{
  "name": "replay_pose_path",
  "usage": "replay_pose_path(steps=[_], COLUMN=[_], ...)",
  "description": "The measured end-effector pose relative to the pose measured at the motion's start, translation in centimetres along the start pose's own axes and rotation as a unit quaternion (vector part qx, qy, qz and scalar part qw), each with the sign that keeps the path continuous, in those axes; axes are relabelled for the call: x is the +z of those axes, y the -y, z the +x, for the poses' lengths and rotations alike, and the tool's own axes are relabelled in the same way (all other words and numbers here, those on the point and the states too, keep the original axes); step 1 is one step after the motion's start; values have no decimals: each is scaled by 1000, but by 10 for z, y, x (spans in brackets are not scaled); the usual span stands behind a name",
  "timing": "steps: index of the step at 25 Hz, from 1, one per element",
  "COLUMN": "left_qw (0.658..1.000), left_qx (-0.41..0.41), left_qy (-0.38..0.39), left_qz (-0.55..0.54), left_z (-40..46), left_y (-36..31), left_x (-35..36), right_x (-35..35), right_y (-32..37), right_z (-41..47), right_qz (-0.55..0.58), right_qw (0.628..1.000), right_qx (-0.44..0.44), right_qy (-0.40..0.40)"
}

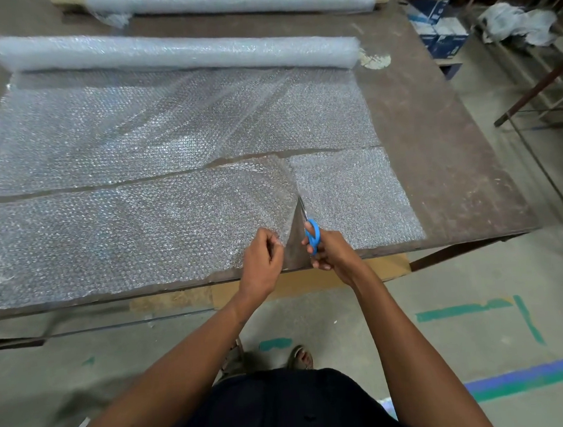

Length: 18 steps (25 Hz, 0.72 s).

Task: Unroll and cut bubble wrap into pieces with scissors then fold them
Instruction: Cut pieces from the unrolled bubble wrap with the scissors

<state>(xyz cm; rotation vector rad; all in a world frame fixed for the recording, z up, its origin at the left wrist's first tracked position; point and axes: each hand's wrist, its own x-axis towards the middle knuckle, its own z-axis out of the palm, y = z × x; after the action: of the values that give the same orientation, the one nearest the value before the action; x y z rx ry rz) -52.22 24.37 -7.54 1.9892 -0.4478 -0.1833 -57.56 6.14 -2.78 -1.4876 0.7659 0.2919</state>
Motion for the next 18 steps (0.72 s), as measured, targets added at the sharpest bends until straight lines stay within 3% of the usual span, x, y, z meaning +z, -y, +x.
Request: replay_pose_path(steps=[7, 18], left_qw=[999, 1000], left_qx=[19, 23], left_qy=[-19, -6], left_qz=[-17, 5], left_z=[-1, 0], left_y=[-3, 1], left_x=[1, 1], right_x=[-1, -1], right_y=[1, 24], right_z=[-8, 32], right_qz=[47, 37], right_qw=[997, 998], right_qx=[39, 11], right_qy=[38, 47])
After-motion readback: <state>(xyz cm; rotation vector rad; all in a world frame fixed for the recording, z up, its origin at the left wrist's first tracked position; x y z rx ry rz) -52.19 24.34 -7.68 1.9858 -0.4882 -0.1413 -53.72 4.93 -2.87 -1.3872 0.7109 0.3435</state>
